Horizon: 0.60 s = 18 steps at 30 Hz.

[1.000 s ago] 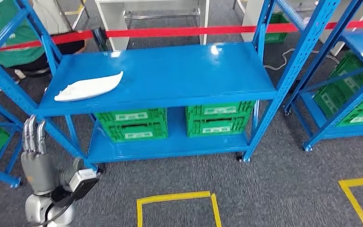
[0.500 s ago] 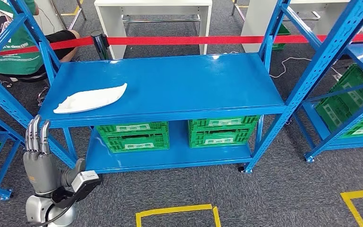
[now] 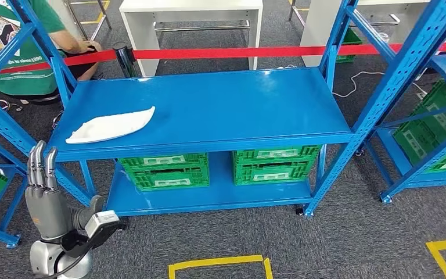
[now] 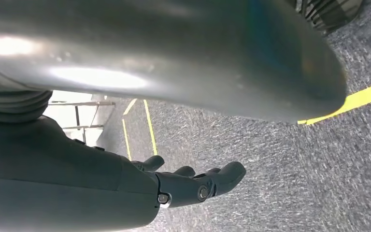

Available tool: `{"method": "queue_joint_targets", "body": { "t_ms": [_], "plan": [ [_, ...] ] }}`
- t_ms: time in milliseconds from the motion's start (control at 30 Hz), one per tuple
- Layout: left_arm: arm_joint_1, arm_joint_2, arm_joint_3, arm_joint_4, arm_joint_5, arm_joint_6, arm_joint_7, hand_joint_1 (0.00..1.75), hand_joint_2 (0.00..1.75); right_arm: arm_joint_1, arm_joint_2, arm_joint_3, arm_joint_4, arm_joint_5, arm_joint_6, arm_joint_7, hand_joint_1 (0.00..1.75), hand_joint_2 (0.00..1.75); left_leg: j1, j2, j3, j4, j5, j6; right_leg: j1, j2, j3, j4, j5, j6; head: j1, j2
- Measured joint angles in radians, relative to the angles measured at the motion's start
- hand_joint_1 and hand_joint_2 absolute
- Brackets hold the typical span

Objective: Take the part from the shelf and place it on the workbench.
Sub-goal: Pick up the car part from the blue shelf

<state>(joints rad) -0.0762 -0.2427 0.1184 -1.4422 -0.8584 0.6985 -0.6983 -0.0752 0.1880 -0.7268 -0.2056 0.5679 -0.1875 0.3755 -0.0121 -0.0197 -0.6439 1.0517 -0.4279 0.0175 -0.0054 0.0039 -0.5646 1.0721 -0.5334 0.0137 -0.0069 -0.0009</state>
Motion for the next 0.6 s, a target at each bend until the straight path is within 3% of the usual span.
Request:
{"method": "queue_joint_targets", "body": {
  "t_ms": [133,167,600],
  "plan": [
    [-0.004,0.006,-0.004,-0.009,-0.002,0.000,0.000,0.00,0.00,0.000,0.003,-0.004,0.000,-0.003,0.001,0.003,0.00,0.00,-0.007,-0.001,0.016,-0.013,-0.002,-0.006,0.001,0.001,0.012,-0.023,0.006,-0.021,-0.001,0.000],
    [-0.005,0.007,-0.006,-0.009,-0.007,0.000,0.000,0.00,0.00,0.000,0.004,-0.005,0.000,-0.004,0.002,0.003,0.00,0.00,-0.007,-0.001,0.020,-0.016,0.000,-0.011,0.001,0.001,0.014,-0.022,0.006,-0.023,-0.001,0.000],
    [-0.025,0.024,-0.015,0.026,-0.006,0.000,0.000,0.00,0.00,0.000,0.005,-0.019,0.000,-0.002,0.004,0.003,0.00,0.00,-0.006,-0.001,0.021,-0.017,-0.001,-0.018,0.000,0.001,0.016,-0.025,0.003,-0.026,-0.001,0.000]
  ]
}}
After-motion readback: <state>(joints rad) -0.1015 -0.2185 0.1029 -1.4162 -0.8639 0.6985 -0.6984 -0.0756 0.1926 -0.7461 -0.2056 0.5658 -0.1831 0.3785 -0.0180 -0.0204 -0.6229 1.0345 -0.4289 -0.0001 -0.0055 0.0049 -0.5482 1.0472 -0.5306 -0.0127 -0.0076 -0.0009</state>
